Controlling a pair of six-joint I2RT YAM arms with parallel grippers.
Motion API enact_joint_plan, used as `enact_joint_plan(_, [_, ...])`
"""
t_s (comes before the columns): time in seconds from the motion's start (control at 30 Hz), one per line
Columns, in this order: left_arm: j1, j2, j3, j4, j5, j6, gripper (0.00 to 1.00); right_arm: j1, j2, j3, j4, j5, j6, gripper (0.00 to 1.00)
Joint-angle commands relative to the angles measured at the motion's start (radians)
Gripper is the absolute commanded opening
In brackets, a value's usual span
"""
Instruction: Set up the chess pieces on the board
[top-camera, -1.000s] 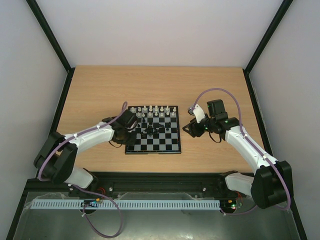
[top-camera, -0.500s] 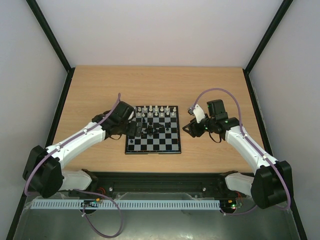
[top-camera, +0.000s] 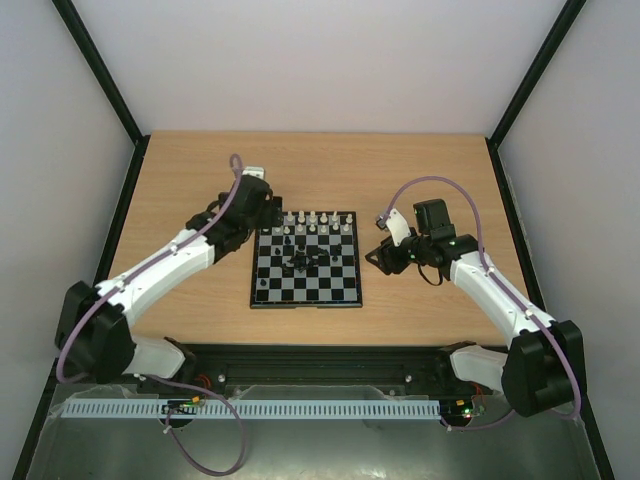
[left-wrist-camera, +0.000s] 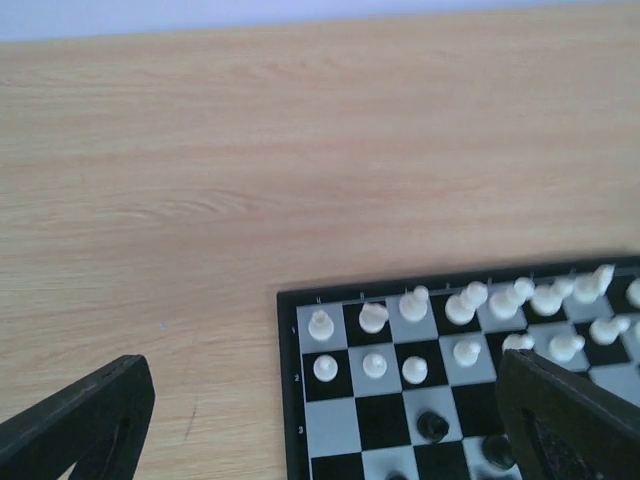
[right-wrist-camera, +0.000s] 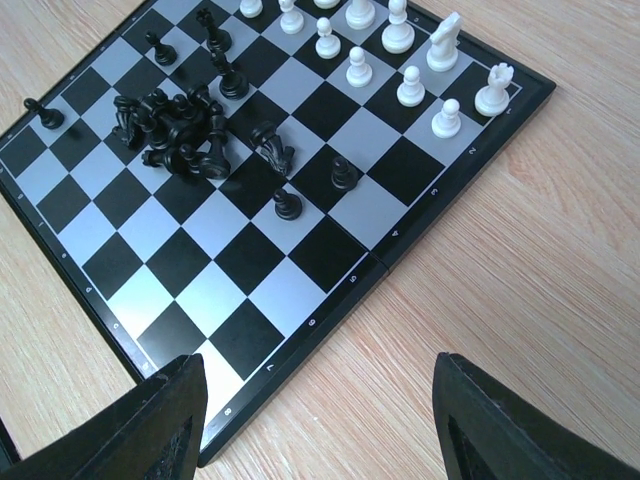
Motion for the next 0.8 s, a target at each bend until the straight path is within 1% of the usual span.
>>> enact_joint_plan(0.0, [0.005, 0.058, -0.003, -0.017, 0.122, 0.07, 0.91, -0.003, 0.019, -0.017, -0.028, 0.001, -0.006, 0.63])
enact_joint_plan(0.07, [0.007, 0.059, -0.036, -0.011, 0.184, 0.084, 0.82, -0.003, 0.022, -0.018, -0.027, 0.003, -0.008, 0.63])
enact_joint_plan(0.17, [0.04, 0.12, -0.035, -0.073, 0.264, 0.056, 0.61, -0.002, 0.028, -0.017, -0.026, 0.007, -0.01, 0.63])
enact_joint_plan(0.2, [0.05, 0.141, -0.038, -0.083, 0.292, 0.05, 0.55, -0.002, 0.03, -0.017, -0.027, 0.008, -0.012, 0.63])
enact_joint_plan(0.23, [0.052, 0.159, -0.044, -0.084, 0.309, 0.046, 0.51, -0.002, 0.034, -0.017, -0.026, 0.008, -0.012, 0.63])
enact_joint_plan(0.33, [0.055, 0.186, -0.073, -0.061, 0.336, 0.037, 0.45, -0.002, 0.044, -0.014, -0.028, 0.007, -0.013, 0.63])
enact_joint_plan(0.43, [0.055, 0.231, -0.058, -0.062, 0.369, 0.027, 0.39, -0.002, 0.049, -0.015, -0.03, 0.009, -0.013, 0.63])
enact_joint_plan(0.77, [0.053, 0.334, -0.032, -0.045, 0.41, -0.008, 0.28, -0.003, 0.061, -0.014, -0.032, 0.011, -0.016, 0.63])
